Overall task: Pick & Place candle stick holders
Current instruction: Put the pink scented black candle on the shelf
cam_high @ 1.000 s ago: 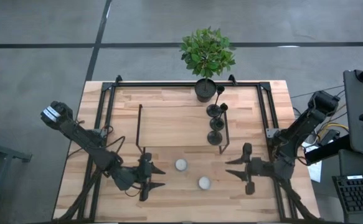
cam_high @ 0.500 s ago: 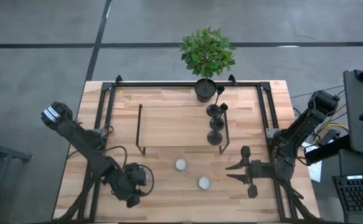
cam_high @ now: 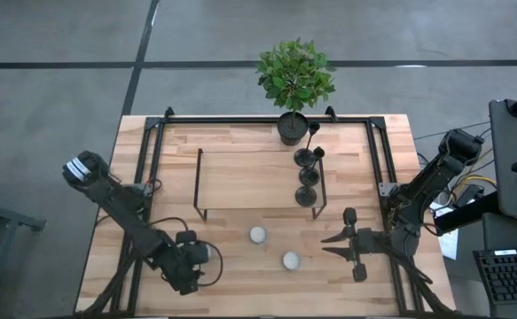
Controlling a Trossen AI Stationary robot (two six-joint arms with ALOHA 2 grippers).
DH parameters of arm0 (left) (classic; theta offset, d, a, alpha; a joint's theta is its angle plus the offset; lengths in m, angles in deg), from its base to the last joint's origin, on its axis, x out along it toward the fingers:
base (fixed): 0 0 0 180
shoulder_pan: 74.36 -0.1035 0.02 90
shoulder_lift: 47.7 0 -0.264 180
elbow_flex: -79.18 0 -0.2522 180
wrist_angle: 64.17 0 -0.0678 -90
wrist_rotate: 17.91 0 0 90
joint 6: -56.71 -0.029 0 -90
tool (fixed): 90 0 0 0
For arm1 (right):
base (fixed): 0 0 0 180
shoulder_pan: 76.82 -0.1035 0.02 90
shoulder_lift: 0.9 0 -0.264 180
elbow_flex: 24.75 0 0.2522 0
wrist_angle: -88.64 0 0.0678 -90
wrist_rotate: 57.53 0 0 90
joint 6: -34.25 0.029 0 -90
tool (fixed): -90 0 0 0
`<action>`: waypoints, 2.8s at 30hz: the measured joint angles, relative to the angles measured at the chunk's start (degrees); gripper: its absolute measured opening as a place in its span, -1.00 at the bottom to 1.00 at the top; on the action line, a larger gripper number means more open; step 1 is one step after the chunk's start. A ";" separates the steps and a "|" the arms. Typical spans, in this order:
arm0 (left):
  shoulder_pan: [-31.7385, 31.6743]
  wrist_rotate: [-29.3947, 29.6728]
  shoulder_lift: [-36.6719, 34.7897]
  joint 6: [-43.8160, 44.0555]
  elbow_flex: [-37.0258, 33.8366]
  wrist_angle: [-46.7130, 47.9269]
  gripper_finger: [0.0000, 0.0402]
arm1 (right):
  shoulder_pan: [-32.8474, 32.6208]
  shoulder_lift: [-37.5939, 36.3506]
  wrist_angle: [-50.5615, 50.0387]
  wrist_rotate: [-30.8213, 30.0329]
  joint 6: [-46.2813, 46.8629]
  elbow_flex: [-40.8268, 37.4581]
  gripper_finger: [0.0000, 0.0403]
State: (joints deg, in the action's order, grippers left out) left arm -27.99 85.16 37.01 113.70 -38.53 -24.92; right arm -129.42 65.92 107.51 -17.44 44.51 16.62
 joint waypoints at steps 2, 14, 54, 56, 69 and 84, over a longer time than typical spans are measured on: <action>0.02 1.04 0.75 -0.54 0.03 0.07 0.06 | 0.00 0.01 -0.65 -0.02 0.02 0.00 -0.66; 0.02 4.17 1.02 -1.32 0.75 2.95 -0.06 | 0.00 0.02 -0.71 -0.09 0.24 0.00 -0.62; 0.00 3.38 3.84 -1.59 -0.85 2.36 -0.10 | 0.00 0.02 -0.80 -0.09 0.20 -0.04 -0.68; 0.00 3.43 3.92 -1.58 -0.44 2.48 -0.10 | 0.00 0.02 -0.80 -0.09 0.20 -0.04 -0.67; 0.00 3.72 4.01 -2.77 -0.08 2.39 -0.66 | 0.00 0.02 -0.84 -0.09 0.20 -0.06 -0.73; -0.09 3.73 4.03 -2.85 0.43 2.06 -0.99 | 0.00 0.02 -0.91 -0.09 0.04 -0.11 -0.74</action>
State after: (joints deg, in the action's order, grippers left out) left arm -28.08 88.89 41.05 110.84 -38.10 -22.86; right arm -129.42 65.95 106.60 -17.52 44.55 16.52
